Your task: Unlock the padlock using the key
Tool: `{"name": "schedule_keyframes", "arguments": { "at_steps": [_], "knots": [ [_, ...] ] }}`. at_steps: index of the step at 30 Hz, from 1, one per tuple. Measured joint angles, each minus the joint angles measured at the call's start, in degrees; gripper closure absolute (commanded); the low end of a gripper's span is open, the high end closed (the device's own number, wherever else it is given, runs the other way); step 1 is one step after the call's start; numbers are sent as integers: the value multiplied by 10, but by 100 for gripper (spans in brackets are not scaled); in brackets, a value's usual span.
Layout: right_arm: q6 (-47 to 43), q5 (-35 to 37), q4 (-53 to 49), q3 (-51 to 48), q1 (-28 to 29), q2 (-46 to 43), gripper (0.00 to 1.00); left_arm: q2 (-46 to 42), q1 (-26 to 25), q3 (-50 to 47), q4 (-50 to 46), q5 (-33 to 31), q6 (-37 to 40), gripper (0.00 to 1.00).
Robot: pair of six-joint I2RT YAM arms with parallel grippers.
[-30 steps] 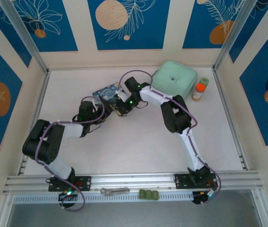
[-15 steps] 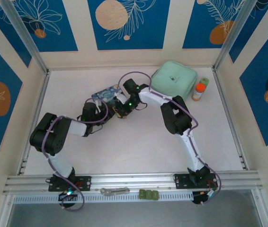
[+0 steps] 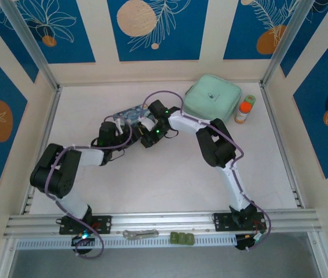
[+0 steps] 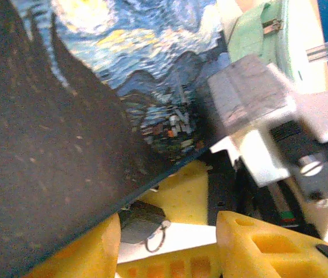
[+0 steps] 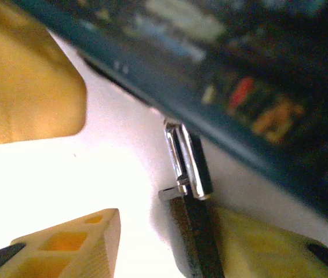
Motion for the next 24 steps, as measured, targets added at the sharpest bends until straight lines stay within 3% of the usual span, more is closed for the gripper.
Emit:
{"name": "schedule_keyframes", "arguments": {
  "at_steps": [9,17,24],
  "knots": [
    [-3,0,17,-68,-22,-56,46,-41,18,0,-40,2,4,50],
    [-3,3,40,-80,-21,-68,47,-89,25,0,-77,2,15,49],
    [-12,85,64,-77,19,-68,44,-154,35,1,-127,-8,24,41]
  ]
}}
